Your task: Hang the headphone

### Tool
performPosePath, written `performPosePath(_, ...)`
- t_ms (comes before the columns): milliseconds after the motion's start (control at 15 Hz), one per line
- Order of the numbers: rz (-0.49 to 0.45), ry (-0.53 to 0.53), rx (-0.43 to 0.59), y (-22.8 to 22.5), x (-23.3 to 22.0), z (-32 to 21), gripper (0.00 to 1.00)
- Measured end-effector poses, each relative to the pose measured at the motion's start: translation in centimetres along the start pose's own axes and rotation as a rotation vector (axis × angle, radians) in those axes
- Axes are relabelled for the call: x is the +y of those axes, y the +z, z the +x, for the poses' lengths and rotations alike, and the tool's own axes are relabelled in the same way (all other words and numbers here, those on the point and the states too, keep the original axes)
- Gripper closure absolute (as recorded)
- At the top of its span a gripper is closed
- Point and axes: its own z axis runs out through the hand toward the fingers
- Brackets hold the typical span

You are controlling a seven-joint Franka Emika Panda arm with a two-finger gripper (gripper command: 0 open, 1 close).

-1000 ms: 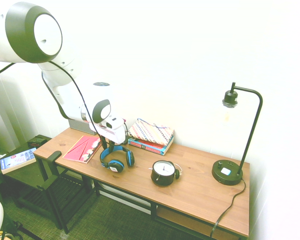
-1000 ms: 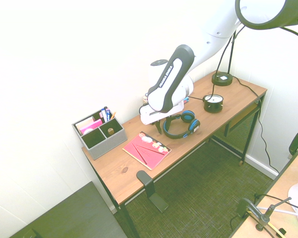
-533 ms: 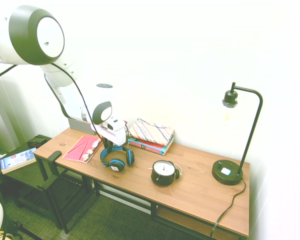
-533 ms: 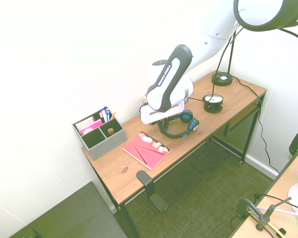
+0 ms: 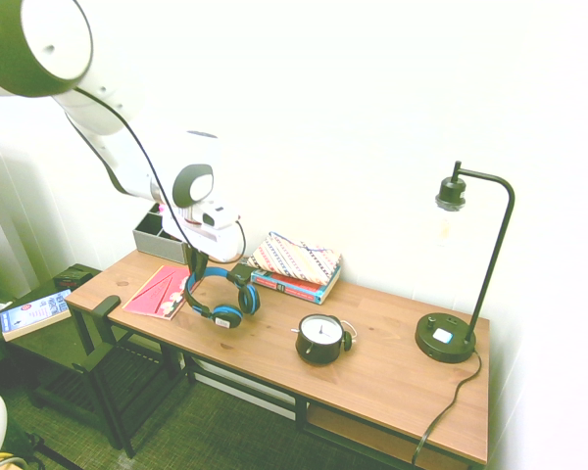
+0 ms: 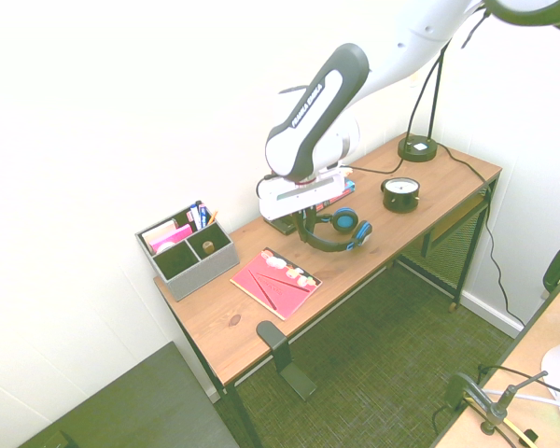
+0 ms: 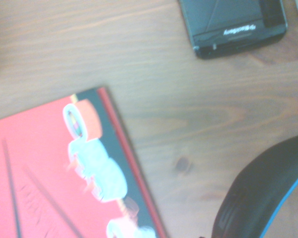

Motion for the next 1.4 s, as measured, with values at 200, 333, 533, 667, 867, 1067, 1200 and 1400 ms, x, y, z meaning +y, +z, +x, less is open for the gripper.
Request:
performPosePath(200,-0.018,-0.124,0.016,-3.1,0.4,-7.6,1.00)
performPosePath(333,-0.015,-0.171,0.036,-1.5,1.1,-12.9,1.00)
performPosePath(533,-0.011,-0.236,0.047,2.2,4.0,-20.6,1.00)
performPosePath(667,0.012,-0.266,0.044,4.4,5.9,-24.2,1.00)
performPosePath(867,0.061,-0.279,0.056,7.7,7.6,-25.8,1.00)
performPosePath(1067,0.063,-0.311,0.058,11.5,7.6,-27.4,1.00)
performPosePath(1200,0.041,-0.321,0.073,13.5,7.1,-28.5,1.00)
performPosePath(1400,0.020,-0.298,0.097,15.9,5.2,-28.6,1.00)
